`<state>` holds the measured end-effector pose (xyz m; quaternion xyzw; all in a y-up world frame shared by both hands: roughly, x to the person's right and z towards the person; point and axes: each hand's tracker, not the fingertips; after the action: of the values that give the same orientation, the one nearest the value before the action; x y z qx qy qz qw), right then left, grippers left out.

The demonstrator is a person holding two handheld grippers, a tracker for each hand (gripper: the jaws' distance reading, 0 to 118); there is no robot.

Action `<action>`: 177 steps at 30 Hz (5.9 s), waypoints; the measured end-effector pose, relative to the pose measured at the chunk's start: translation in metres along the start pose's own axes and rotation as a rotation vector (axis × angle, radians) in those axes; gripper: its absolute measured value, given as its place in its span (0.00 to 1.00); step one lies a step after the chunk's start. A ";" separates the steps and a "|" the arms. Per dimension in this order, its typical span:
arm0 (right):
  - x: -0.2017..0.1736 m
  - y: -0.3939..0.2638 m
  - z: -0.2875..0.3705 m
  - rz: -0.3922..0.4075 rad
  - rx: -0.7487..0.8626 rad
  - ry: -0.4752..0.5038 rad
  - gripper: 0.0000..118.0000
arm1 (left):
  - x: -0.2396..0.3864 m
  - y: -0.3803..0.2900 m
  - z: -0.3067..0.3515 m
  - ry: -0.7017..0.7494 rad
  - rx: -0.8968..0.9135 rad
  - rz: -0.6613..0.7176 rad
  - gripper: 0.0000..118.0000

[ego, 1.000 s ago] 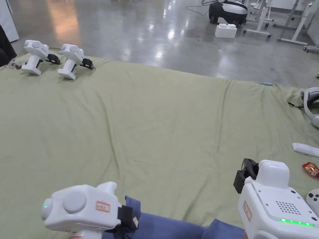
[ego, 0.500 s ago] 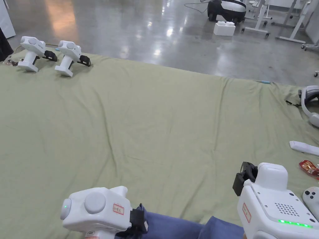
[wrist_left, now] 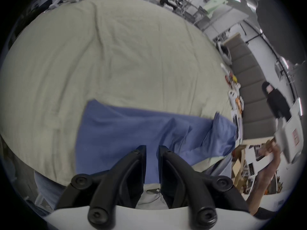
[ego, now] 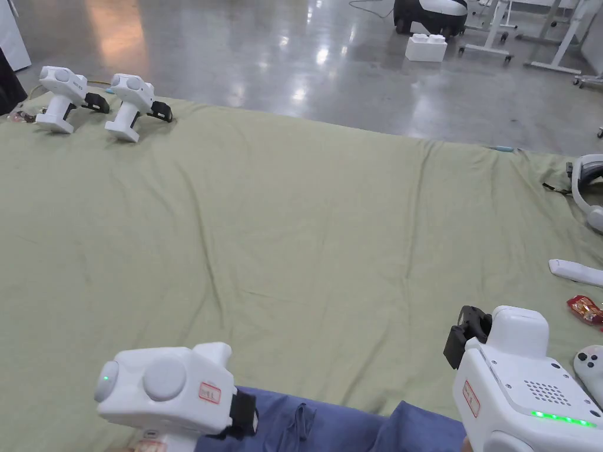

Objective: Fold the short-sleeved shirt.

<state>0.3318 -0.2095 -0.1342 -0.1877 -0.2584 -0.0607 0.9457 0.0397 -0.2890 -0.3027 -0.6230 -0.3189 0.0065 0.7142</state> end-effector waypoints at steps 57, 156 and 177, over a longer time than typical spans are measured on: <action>0.001 -0.009 -0.005 -0.023 -0.076 0.026 0.05 | -0.141 -0.018 -0.012 -0.447 0.179 0.297 0.12; 0.001 -0.012 0.014 -0.015 0.048 0.020 0.05 | 0.054 0.011 0.048 -0.042 0.598 -0.218 0.13; -0.034 0.002 0.057 0.044 0.228 0.016 0.05 | 0.055 -0.007 0.107 0.290 1.186 -0.312 0.13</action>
<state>0.2767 -0.1850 -0.1065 -0.0841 -0.2521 -0.0117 0.9640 0.0314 -0.1734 -0.2700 -0.0616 -0.2480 -0.0067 0.9668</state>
